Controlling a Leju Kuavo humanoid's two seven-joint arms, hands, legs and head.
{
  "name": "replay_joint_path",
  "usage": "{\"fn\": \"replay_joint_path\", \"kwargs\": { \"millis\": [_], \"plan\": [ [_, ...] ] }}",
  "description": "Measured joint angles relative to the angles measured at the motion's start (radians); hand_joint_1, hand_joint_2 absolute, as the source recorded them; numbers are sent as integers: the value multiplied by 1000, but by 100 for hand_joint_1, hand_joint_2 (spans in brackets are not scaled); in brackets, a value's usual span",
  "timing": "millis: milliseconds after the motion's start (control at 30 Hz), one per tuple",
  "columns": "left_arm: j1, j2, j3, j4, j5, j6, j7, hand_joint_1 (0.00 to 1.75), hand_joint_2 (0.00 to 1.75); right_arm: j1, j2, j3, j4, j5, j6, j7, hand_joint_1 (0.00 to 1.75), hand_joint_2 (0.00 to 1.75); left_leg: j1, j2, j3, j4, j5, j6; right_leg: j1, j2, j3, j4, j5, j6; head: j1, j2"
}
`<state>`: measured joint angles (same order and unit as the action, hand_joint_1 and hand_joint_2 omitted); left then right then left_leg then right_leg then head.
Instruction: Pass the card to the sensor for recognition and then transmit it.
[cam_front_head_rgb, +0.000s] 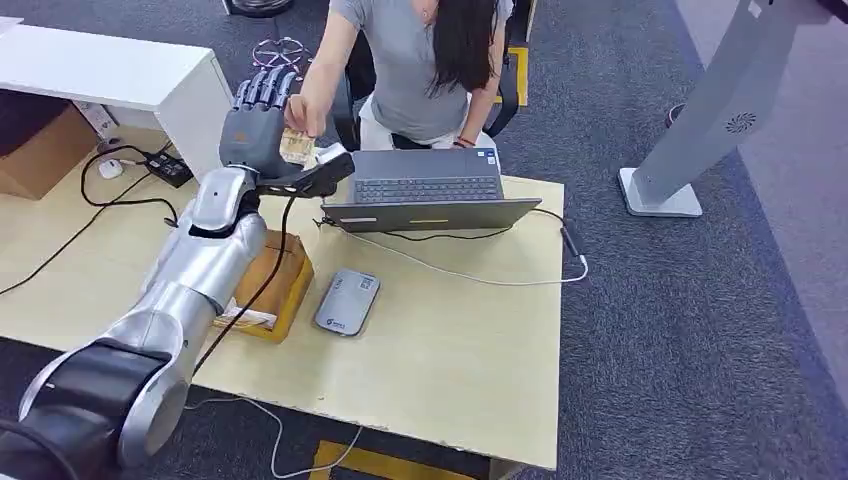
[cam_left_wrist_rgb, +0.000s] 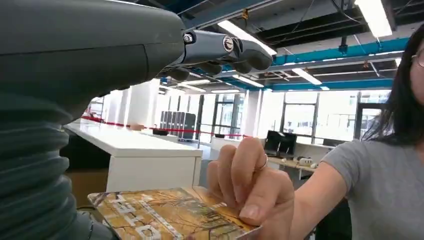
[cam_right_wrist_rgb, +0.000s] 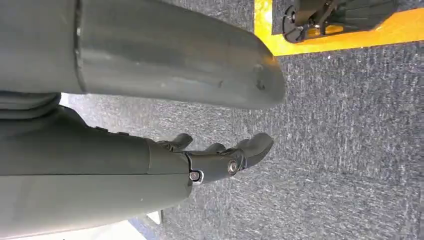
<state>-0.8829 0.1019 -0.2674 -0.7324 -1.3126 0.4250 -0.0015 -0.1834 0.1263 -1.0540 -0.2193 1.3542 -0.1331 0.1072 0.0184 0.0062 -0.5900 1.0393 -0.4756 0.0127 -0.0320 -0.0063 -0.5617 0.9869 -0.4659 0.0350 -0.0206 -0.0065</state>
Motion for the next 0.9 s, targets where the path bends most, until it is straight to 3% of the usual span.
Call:
{"fn": "replay_joint_path", "kwargs": {
  "millis": [433,900],
  "plan": [
    [2,14,0,9,53,35,-48,175,175,2,0,34,0,-1,2,-48,0,0,0,0,0,0,0,0,0,0,0,0,0,0,0,0],
    [9,21,0,9,95,54,-82,175,175,4,-2,51,0,-11,6,-34,0,0,0,0,-1,0,0,0,0,0,0,0,0,0,0,0]
  ]
}}
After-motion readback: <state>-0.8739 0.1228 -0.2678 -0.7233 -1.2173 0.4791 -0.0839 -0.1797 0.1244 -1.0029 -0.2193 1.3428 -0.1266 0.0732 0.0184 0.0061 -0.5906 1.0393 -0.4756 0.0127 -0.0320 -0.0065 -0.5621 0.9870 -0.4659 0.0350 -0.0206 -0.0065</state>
